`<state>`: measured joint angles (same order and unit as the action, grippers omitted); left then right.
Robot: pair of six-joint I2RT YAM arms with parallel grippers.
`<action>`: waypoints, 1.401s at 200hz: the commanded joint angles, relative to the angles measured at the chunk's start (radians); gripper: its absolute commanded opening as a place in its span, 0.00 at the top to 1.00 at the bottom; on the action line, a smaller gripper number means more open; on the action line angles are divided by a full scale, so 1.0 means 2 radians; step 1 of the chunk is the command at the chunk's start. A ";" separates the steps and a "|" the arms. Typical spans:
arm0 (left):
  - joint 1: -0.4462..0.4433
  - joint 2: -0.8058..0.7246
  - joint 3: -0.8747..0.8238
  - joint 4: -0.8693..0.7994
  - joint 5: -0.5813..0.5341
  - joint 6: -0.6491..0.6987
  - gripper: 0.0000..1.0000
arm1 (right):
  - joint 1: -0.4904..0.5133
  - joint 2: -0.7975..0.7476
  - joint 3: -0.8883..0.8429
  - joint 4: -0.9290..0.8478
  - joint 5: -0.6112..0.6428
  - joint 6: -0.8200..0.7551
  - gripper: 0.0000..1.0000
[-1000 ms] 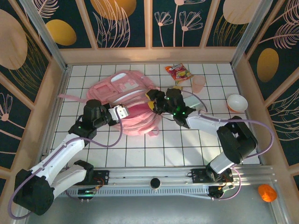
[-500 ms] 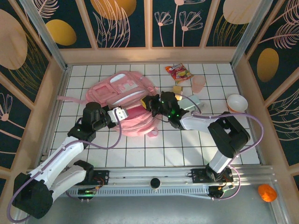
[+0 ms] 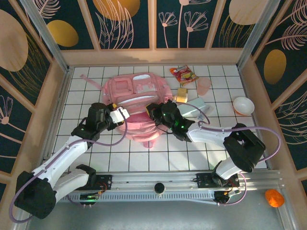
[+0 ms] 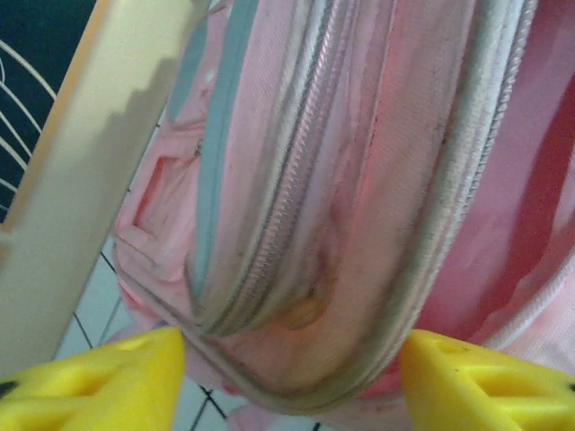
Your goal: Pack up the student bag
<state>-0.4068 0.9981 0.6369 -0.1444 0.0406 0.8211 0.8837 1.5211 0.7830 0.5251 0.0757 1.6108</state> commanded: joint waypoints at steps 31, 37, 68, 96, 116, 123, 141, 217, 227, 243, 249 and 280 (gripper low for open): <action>-0.020 -0.040 0.042 -0.026 0.056 -0.002 0.01 | 0.011 0.018 0.034 0.036 -0.010 -0.004 1.00; -0.023 -0.034 0.045 -0.024 0.054 0.004 0.01 | 0.011 0.019 0.036 0.037 -0.011 -0.005 1.00; -0.045 0.010 0.059 -0.004 0.030 0.026 0.01 | 0.012 0.021 0.041 0.034 -0.015 -0.008 1.00; -0.056 0.054 0.069 0.036 0.013 0.031 0.01 | 0.013 0.020 0.042 0.033 -0.017 -0.009 1.00; -0.058 0.087 0.083 0.054 0.010 0.016 0.03 | 0.012 0.020 0.042 0.032 -0.020 -0.009 1.00; -0.058 0.097 0.085 0.064 0.007 0.009 0.04 | 0.012 0.020 0.042 0.031 -0.021 -0.009 1.00; -0.059 0.116 0.087 0.082 0.007 0.006 0.13 | 0.012 0.020 0.043 0.032 -0.025 -0.010 1.00; -0.059 0.093 0.053 0.100 -0.002 -0.026 0.98 | 0.003 0.013 0.052 0.000 -0.042 -0.033 1.00; -0.058 0.083 0.060 0.073 0.001 -0.044 1.00 | 0.000 0.010 0.051 -0.008 -0.042 -0.038 1.00; -0.059 0.067 0.062 0.038 -0.002 -0.071 1.00 | -0.005 0.008 0.059 -0.038 -0.043 -0.054 0.96; -0.059 0.060 0.060 0.029 -0.002 -0.082 1.00 | -0.007 0.009 0.062 -0.046 -0.044 -0.061 0.92; -0.059 0.022 0.044 0.014 0.002 -0.183 1.00 | -0.030 0.009 0.075 -0.092 -0.072 -0.113 0.55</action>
<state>-0.5293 1.1229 0.7345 -0.0875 0.0307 0.6483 0.8768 1.5589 0.9028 0.4538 -0.0425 1.5036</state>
